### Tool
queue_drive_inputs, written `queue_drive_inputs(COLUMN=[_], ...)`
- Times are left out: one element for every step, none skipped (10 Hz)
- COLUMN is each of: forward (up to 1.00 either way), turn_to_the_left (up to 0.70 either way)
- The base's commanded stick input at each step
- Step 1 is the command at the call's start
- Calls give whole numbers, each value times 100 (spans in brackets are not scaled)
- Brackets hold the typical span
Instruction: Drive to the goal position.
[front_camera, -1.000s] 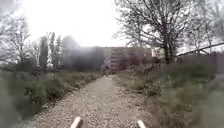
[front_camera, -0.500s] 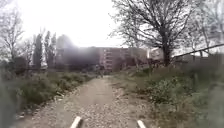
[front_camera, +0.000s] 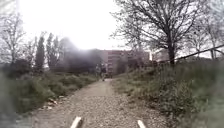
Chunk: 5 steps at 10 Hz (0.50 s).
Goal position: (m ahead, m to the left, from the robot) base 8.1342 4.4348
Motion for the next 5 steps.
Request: queue_drive_inputs(forward=[70,70,70,70,70], turn_to_the_left=[0,0,0,0,0])
